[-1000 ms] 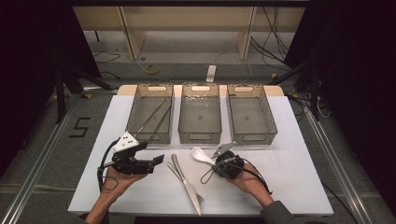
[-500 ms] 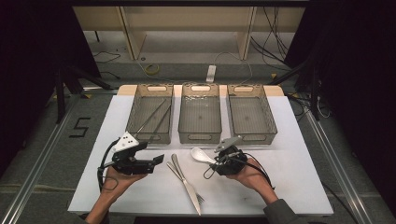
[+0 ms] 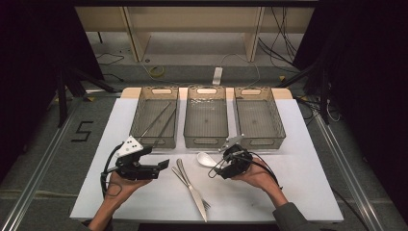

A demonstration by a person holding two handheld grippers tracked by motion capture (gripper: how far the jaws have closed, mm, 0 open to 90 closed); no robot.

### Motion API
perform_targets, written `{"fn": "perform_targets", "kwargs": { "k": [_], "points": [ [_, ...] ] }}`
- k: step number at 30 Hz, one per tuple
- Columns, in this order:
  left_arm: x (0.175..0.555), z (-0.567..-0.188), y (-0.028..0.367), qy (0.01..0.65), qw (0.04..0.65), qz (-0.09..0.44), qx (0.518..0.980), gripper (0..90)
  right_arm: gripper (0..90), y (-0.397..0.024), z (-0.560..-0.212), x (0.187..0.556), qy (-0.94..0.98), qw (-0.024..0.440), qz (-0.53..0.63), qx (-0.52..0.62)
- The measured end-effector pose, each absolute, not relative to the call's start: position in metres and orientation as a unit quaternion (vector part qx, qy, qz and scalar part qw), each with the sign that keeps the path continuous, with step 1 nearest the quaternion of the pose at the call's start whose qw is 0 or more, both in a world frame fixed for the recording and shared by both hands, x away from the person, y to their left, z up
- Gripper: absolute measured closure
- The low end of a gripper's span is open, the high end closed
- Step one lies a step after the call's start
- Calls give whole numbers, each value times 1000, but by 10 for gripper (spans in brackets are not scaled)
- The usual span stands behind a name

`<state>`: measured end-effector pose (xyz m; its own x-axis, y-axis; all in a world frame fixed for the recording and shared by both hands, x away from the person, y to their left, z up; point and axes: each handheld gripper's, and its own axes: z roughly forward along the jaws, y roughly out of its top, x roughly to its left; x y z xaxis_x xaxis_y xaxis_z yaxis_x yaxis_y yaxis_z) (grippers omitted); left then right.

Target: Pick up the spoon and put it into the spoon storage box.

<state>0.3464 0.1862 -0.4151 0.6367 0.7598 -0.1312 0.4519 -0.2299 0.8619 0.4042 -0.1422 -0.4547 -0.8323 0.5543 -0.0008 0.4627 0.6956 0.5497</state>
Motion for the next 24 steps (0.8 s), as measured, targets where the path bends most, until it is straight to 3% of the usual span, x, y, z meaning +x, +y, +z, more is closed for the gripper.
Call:
{"fn": "perform_targets", "kwargs": {
  "k": [8, 24],
  "points": [
    [346, -415, 186, 395, 479, 160, 768, 167, 545, -136, -462, 410, 925, 84, 254, 270],
    [347, -415, 186, 396, 478, 162, 767, 167, 728, -129, -469, 413, 933, 70, 229, 269]
  ]
}}
